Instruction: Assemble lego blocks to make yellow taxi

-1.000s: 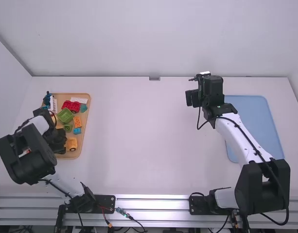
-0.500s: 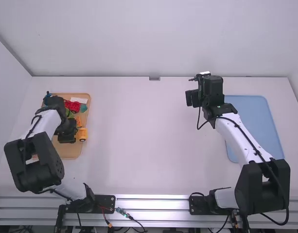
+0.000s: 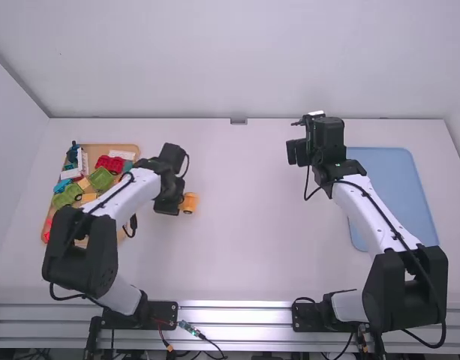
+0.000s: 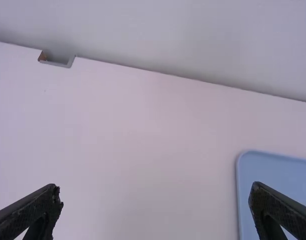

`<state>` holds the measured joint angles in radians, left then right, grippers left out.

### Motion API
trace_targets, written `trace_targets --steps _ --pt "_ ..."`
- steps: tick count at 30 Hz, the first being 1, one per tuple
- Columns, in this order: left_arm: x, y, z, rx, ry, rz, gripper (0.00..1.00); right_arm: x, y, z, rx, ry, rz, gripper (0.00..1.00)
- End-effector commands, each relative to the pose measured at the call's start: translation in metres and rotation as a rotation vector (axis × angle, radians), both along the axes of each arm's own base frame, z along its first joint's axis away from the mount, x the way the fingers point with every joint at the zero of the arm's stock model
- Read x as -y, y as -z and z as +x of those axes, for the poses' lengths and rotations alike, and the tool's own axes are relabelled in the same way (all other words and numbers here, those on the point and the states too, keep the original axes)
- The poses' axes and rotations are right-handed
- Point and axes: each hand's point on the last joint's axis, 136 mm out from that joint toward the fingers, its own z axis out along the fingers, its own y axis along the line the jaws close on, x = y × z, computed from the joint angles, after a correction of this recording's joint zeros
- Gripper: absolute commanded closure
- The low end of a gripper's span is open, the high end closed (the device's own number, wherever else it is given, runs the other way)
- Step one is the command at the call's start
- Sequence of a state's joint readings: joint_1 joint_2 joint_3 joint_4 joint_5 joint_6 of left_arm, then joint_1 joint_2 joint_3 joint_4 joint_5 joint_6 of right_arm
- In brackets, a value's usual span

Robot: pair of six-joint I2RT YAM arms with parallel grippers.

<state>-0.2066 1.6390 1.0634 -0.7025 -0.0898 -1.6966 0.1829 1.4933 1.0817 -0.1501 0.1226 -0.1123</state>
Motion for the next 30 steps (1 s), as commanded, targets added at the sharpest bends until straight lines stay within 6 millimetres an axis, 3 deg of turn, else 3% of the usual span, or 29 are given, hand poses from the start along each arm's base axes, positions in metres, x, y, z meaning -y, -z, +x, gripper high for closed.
trace_targets --steps 1,4,8,17,30 --pt "0.02 -0.012 0.003 0.045 0.012 -0.016 0.98 0.0 -0.006 0.003 0.011 0.005 0.002 0.01" --pt "0.05 -0.011 0.006 0.077 0.094 -0.029 0.98 0.0 -0.005 0.002 0.003 0.026 0.026 0.01" --pt "0.07 -0.002 0.005 0.067 0.087 -0.067 0.98 0.0 -0.005 0.002 0.002 0.027 0.027 0.01" --pt "0.097 0.023 -0.017 -0.028 0.044 -0.084 0.98 0.0 -0.005 0.001 0.001 0.025 0.028 0.01" --pt "0.108 0.045 -0.008 -0.01 0.067 -0.014 0.98 -0.005 -0.003 0.0 -0.009 0.002 0.044 0.01"
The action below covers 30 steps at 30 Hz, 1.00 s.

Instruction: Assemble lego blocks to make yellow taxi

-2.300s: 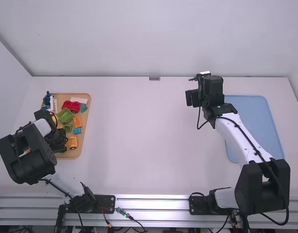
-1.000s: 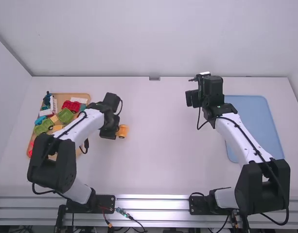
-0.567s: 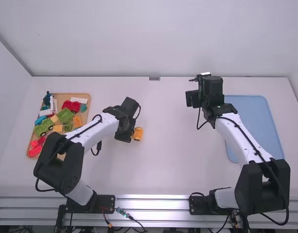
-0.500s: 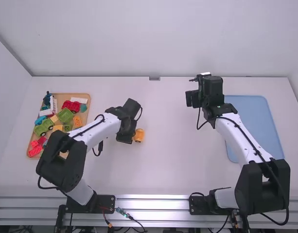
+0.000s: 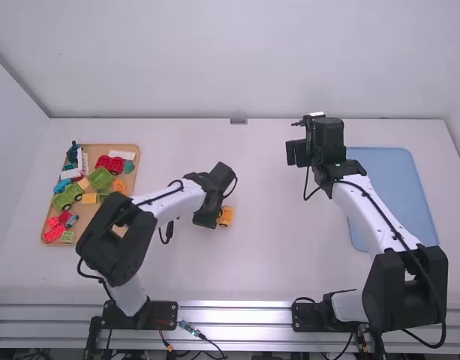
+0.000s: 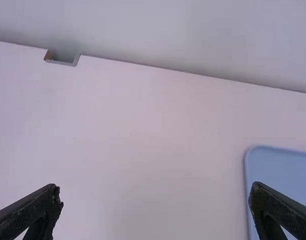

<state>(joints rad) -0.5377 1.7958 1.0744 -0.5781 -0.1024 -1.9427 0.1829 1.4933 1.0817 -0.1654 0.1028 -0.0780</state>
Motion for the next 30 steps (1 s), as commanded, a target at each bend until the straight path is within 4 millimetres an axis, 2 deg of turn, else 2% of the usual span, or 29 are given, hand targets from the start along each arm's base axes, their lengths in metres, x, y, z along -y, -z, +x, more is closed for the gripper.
trace_targets --steps 1,11,12,14,17,29,30 --pt "-0.002 0.005 0.006 -0.002 -0.02 0.016 0.98 -0.002 -0.006 0.003 0.01 -0.003 0.008 0.01" --pt "0.002 0.016 0.005 -0.025 0.047 0.016 0.98 -0.001 -0.004 0.001 -0.003 -0.003 0.005 0.01" --pt "0.004 0.016 0.007 -0.018 0.068 0.016 0.94 -0.001 -0.004 0.001 -0.003 -0.003 0.005 0.01" --pt "0.008 0.014 0.013 0.012 0.143 0.014 0.79 -0.001 -0.004 0.001 -0.003 -0.003 0.005 0.01" --pt "0.01 0.014 0.017 0.026 0.178 0.015 0.76 -0.002 -0.004 0.001 -0.004 -0.003 0.005 0.01" --pt "0.007 0.017 0.008 -0.009 0.18 0.024 0.58 -0.001 -0.003 0.0 -0.007 -0.003 0.005 0.01" --pt "0.006 0.018 0.008 -0.01 0.178 0.022 0.51 -0.001 -0.002 0.0 -0.009 -0.003 0.004 0.01"
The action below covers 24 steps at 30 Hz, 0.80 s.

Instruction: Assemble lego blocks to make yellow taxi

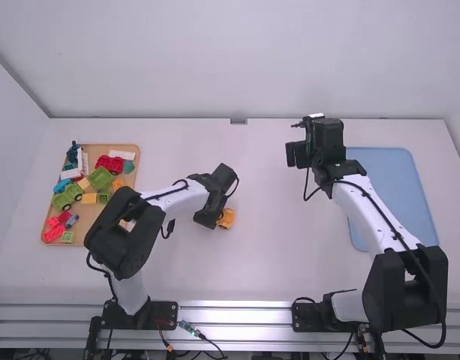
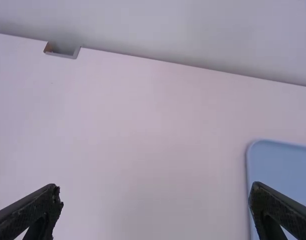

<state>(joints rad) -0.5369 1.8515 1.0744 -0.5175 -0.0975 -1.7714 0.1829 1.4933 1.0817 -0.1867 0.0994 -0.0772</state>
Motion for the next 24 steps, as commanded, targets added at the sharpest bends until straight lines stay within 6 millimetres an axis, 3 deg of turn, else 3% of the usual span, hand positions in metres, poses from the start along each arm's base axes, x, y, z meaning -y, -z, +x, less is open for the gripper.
trace_targets --steps 1,5,7,9,24 --pt "0.0 0.002 0.001 -0.012 0.007 -0.003 0.5 -0.001 -0.006 0.003 0.013 -0.001 0.005 0.01" --pt "0.001 0.004 -0.001 -0.013 0.008 -0.004 0.31 -0.001 -0.006 0.003 0.01 0.0 0.005 0.01" --pt "0.004 0.004 -0.002 -0.02 0.008 -0.021 0.14 -0.001 -0.006 0.003 0.009 -0.001 0.005 0.01" --pt "0.004 0.004 -0.001 -0.022 0.004 -0.028 0.02 -0.001 -0.006 0.003 0.01 -0.001 0.005 0.01" --pt "0.015 0.0 0.008 0.016 0.015 -0.081 0.01 -0.001 -0.005 0.003 0.009 -0.002 0.004 0.01"
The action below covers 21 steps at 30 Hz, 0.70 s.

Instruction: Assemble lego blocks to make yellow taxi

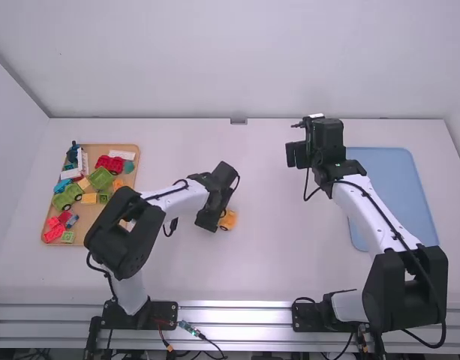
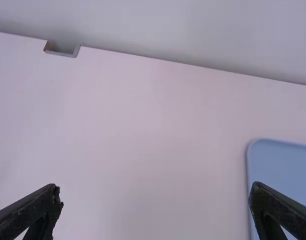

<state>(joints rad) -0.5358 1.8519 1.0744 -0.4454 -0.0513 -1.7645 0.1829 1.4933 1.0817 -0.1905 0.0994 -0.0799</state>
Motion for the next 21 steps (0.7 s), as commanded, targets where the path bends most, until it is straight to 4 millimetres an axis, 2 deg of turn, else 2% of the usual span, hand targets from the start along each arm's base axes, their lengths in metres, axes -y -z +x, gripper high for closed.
trace_targets --steps 1,7,12,14,15,16,19,21 --pt "-0.001 0.003 -0.002 -0.021 0.001 -0.005 0.01 -0.002 -0.006 0.003 0.012 0.0 0.007 0.01" --pt "-0.004 -0.002 -0.004 -0.024 0.01 0.007 0.01 -0.001 -0.006 0.003 0.013 0.001 0.007 0.01" --pt "-0.012 -0.022 -0.005 -0.041 0.074 0.042 0.01 -0.001 -0.006 0.003 0.012 -0.001 0.004 0.01" --pt "-0.015 -0.035 -0.005 -0.055 0.107 0.063 0.01 -0.001 -0.006 0.003 0.013 -0.001 0.005 0.01" --pt "-0.025 -0.048 -0.003 -0.056 0.144 0.108 0.01 -0.001 -0.006 0.003 0.013 -0.001 0.005 0.01" --pt "-0.026 -0.05 -0.003 -0.056 0.149 0.114 0.01 -0.001 -0.006 0.003 0.013 -0.002 0.004 0.01" --pt "-0.059 -0.088 0.009 -0.044 0.266 0.31 0.01 -0.001 -0.006 0.003 0.013 -0.001 0.005 0.01" --pt "-0.071 -0.106 0.018 -0.022 0.323 0.397 0.01 -0.001 -0.006 0.003 0.013 -0.001 0.005 0.01"
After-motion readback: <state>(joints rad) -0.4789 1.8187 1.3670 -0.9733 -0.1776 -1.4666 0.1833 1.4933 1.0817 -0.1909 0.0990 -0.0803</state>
